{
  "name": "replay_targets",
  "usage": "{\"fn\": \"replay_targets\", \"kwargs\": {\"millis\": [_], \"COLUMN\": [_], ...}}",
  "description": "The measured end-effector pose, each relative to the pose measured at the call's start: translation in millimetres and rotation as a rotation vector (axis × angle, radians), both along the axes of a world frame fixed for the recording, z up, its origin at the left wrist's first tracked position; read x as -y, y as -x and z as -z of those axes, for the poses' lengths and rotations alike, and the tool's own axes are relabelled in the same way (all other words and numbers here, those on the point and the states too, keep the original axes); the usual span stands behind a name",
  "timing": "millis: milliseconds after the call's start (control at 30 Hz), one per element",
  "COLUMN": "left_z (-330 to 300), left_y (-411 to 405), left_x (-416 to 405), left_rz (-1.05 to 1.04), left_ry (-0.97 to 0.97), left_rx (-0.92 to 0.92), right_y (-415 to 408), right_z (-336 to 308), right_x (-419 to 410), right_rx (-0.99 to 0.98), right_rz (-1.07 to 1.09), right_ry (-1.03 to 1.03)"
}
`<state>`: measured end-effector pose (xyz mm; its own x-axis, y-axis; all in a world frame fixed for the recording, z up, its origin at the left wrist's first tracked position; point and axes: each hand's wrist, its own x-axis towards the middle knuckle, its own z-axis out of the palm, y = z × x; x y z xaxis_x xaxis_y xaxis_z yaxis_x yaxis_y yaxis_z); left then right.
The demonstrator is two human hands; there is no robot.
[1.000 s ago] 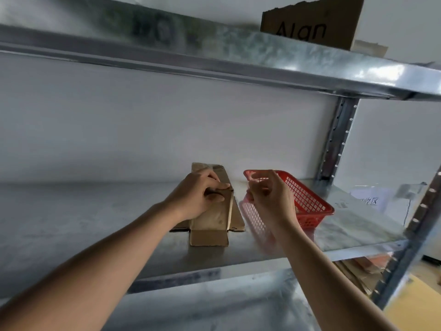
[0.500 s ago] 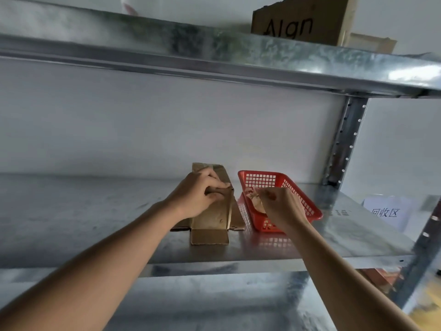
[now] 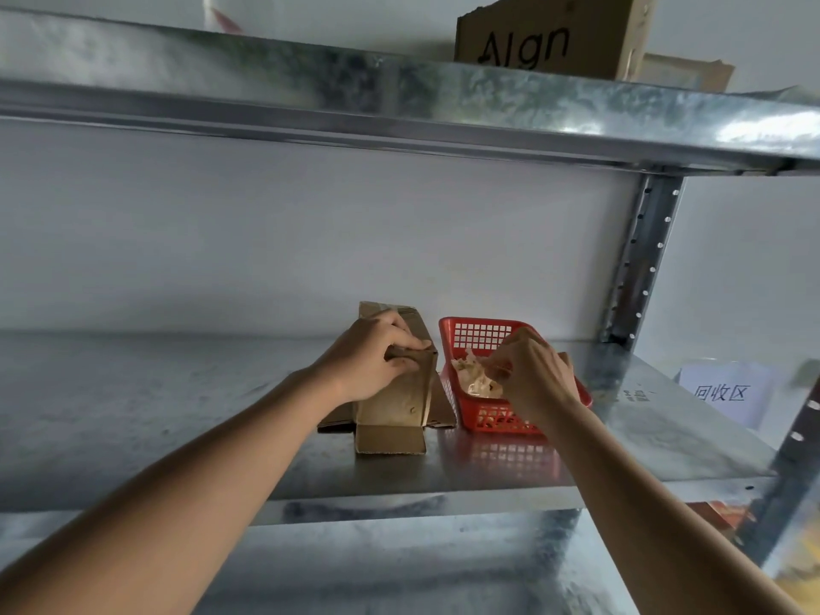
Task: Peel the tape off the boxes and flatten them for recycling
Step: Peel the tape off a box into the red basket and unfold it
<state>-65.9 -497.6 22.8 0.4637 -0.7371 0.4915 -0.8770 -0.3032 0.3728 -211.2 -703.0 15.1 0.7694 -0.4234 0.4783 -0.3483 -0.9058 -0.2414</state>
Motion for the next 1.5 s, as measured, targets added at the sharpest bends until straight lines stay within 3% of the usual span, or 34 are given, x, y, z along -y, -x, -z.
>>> {"fn": "replay_targets", "kwargs": {"millis": [200,300,600,767,933,1167,1400,1500], "left_z": [-1,-1,4,4,3,1,-12,-20], "left_y": [-1,-1,-2,0,4,15,17,9], "left_x": [1,1,-3,-3,-3,-11,-41,-64], "left_rz": [0.004,0.004,-0.011,-0.021,-0.036,-0.055,-0.018,-0.055], "left_ry": [0.0,0.004,0.035,0.034,0.035,0.059,-0.057,-0.146], "left_rx": [0.0,-0.001,-0.007,-0.01,-0.007,-0.008,-0.001,-0.005], "right_y": [1,2,13,23,32,15,-17,-32], "right_z": [-2,2,-3,-3,-2,-4,-6,-9], "right_x": [-1,-1,6,6,0,-33,-68,-74], "right_rx": [0.256,0.288,0.089,-0.01,0.11,0.275,0.139,0.03], "right_rz": [0.005,-0.005,-0.145,-0.037,-0.159,-0.249,-0.389,-0.37], "right_ry": [-0.349,-0.416,-0.567,-0.368,-0.508,-0.168,-0.132,-0.013]}}
